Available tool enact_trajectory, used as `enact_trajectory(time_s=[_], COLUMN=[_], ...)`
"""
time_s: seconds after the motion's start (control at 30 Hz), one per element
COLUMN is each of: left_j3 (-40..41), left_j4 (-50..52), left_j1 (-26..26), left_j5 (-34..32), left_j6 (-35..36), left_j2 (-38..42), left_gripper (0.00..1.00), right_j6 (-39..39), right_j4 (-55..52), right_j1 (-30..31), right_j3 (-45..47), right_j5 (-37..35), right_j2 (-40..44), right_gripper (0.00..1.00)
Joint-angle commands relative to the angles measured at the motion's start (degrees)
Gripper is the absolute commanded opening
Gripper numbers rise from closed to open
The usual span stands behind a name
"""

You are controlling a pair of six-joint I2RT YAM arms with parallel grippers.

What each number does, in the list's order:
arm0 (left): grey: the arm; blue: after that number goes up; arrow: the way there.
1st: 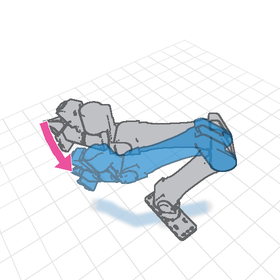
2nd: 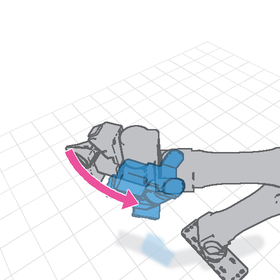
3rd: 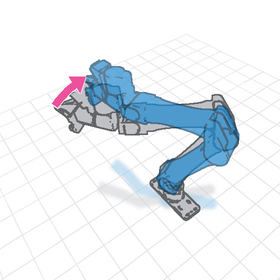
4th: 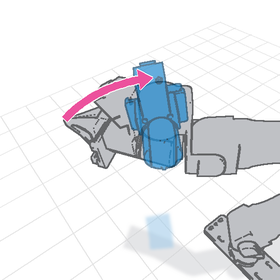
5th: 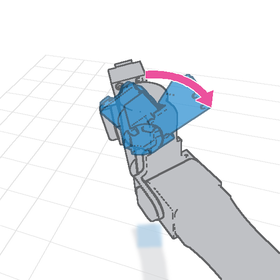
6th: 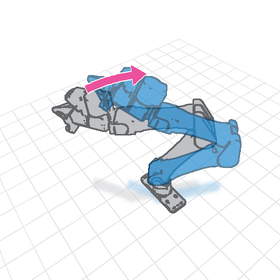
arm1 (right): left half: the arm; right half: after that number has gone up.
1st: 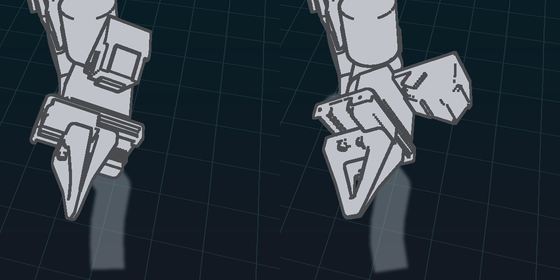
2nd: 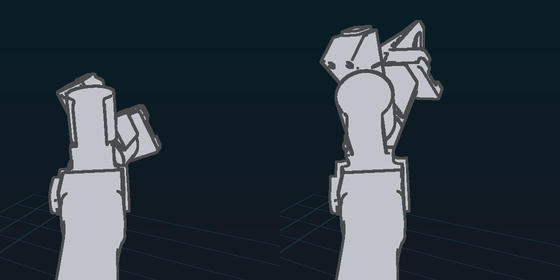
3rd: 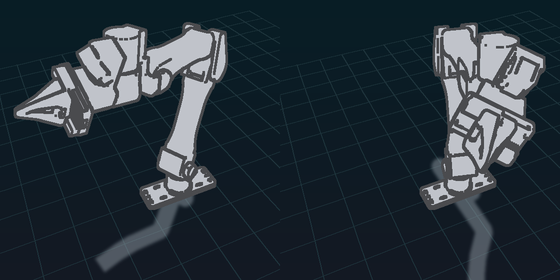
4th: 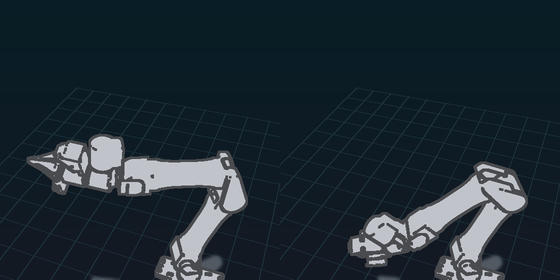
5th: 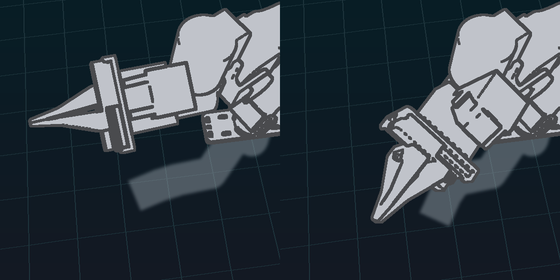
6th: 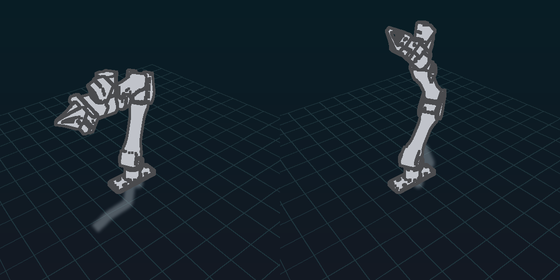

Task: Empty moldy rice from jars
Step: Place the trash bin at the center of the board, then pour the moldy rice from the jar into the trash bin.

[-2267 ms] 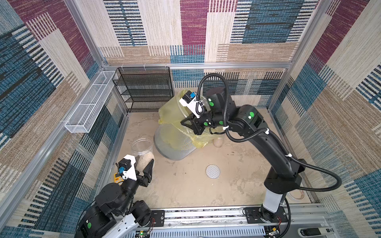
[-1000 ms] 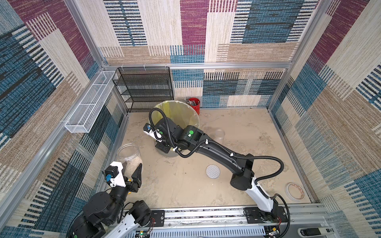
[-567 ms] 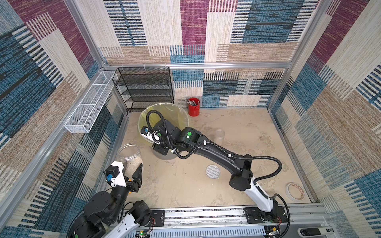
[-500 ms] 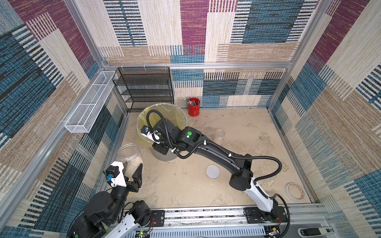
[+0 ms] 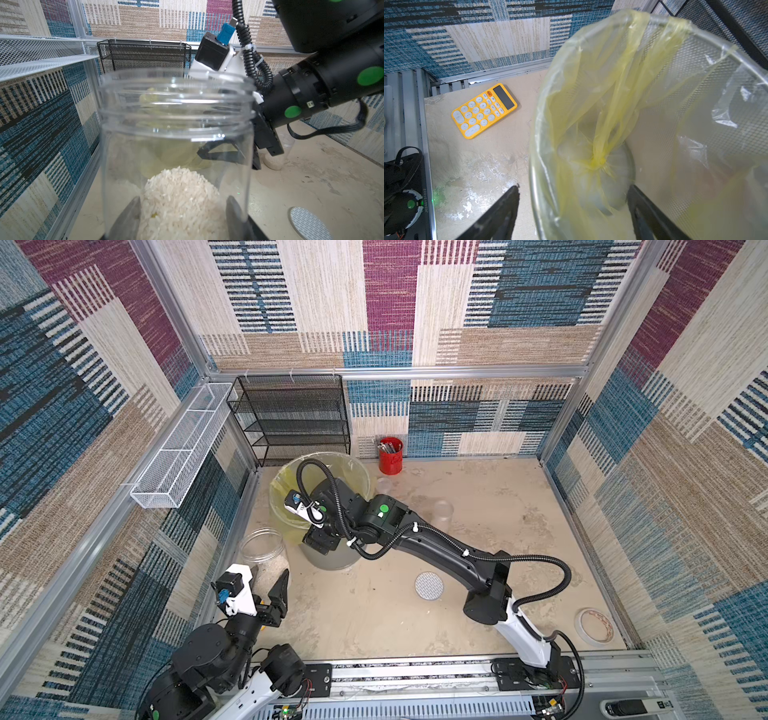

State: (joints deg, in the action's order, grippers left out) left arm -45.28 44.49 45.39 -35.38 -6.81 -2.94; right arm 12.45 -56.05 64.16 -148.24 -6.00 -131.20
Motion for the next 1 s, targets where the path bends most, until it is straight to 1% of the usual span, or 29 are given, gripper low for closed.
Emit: enact_trajectory(time_s=[0.0,0.07,0.2,0.33,0.43,0.53,0.63,0.7,0.83,0.9,0.97], left_j3=[-0.93,-1.47,-3.6,-6.64,-10.04,-14.73,-19.96,-24.41,-29.52,-31.54,-35.09], left_j4=[-1.95,-1.82,-1.22,-0.93,-1.13,-1.14,-1.1,-0.51,-2.1,-3.14,-2.96], left_j1=[-0.04,-0.03,-0.03,-0.03,-0.03,-0.03,-0.1,-0.04,-0.03,-0.03,-0.12], left_j5=[0.4,0.37,0.43,0.69,0.91,0.66,0.87,1.62,2.45,2.83,2.96], left_j6=[0.21,0.35,0.89,2.26,4.07,6.76,9.59,12.53,19.31,23.02,26.12], left_j2=[-0.22,-0.39,-1.76,-5.06,-9.13,-14.95,-21.91,-27.35,-35.63,-38.98,-43.0], left_gripper=[0.27,0.27,0.28,0.28,0.28,0.28,0.29,0.29,0.29,0.3,0.33], right_j6=[-0.72,-0.64,-0.88,-2.16,-3.65,-5.58,-8.18,-10.07,-14.65,-17.85,-21.33], right_j4=[0.92,1.41,1.73,2.34,3.07,5.07,9.7,14.79,23.88,26.56,28.4], right_j1=[0.0,0.0,0.0,0.0,0.0,0.0,-0.04,-0.08,-0.2,-0.33,-0.53], right_j3=[0.05,0.56,0.86,1.26,2.31,6.92,17.57,28.35,49.41,58.64,66.85], right_j5=[-1.79,-2.5,-4.21,-5.46,-8.22,-10.54,-13.11,-15.11,-17.21,-18.21,-18.43], right_j2=[1.77,2.72,4.63,7.52,10.99,16.68,25.03,33.25,48.98,56.4,63.9], right_gripper=[0.93,0.99,0.99,0.99,0.99,0.99,0.99,0.99,0.99,0.99,0.99])
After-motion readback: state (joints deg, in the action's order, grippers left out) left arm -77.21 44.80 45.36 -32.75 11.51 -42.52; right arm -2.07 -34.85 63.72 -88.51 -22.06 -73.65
